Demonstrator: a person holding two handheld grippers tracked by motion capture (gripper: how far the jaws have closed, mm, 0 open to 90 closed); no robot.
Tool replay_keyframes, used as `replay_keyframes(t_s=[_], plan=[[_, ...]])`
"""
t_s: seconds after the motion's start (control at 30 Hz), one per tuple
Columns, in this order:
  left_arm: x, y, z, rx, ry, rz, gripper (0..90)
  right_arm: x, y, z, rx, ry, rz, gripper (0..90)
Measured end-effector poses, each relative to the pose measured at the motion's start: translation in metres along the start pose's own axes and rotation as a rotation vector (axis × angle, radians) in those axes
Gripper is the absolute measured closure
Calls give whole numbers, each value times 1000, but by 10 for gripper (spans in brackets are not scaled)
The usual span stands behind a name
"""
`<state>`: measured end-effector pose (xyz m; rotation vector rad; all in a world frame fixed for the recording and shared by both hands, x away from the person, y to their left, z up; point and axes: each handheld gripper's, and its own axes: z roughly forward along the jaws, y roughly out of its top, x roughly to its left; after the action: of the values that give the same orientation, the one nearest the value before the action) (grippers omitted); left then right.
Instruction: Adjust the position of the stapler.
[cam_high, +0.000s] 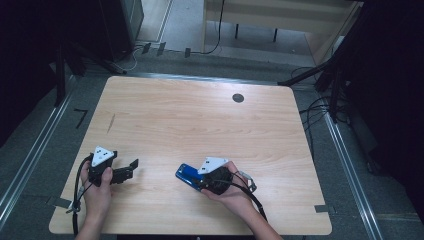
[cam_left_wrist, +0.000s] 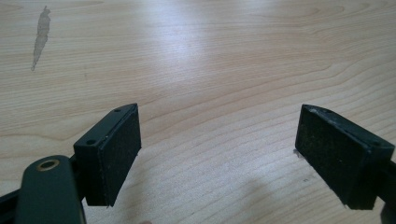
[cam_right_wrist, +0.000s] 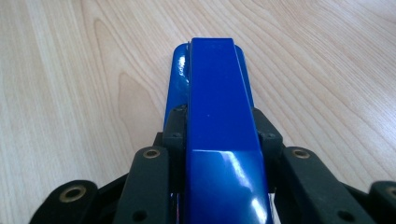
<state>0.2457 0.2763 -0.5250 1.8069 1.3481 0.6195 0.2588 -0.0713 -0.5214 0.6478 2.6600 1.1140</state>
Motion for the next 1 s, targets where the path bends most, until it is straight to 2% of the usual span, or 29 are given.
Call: replay_keyframes(t_s=[0.17, 0.3, 0.33, 0.37, 0.4, 0.43, 0.5, 0.6, 0.63, 0.7, 0.87, 1.0], plan=[[-1, -1, -1, -13, 6, -3, 149, 4, -5, -5, -2, 0, -45, 673], [-1, -1, -3, -19, 4, -7, 149, 5, -11, -9, -25, -12, -34, 667], [-2, -2, -3, -20, 7, -3, 149, 5, -14, -10, -38, -20, -29, 639], [-3, -2, -3, -21, 8, 5, 148, 6, -17, -12, -68, -46, -14, 534], [-5, -2, -3, -19, 10, 17, 149, 5, -20, -15, -95, -63, 3, 488], [-6, -3, -4, -18, 11, 23, 149, 4, -22, -20, -121, -56, 38, 471], [-12, -3, -5, -20, -8, 7, 149, 2, -25, -31, -174, -28, 96, 449], [-25, -3, -9, -31, -33, 13, 149, 5, -32, -50, -217, -48, 93, 445], [-29, -3, -10, -36, -50, 16, 149, 7, -36, -57, -221, -62, 72, 445], [-36, -3, -12, -44, -68, 19, 149, 9, -44, -65, -224, -75, 63, 446], [-63, -5, -11, -27, -112, 56, 149, 12, -67, -86, -279, -91, 155, 499], [-87, -7, -7, -14, -133, 89, 168, 12, -79, -89, -265, -107, 204, 563]])
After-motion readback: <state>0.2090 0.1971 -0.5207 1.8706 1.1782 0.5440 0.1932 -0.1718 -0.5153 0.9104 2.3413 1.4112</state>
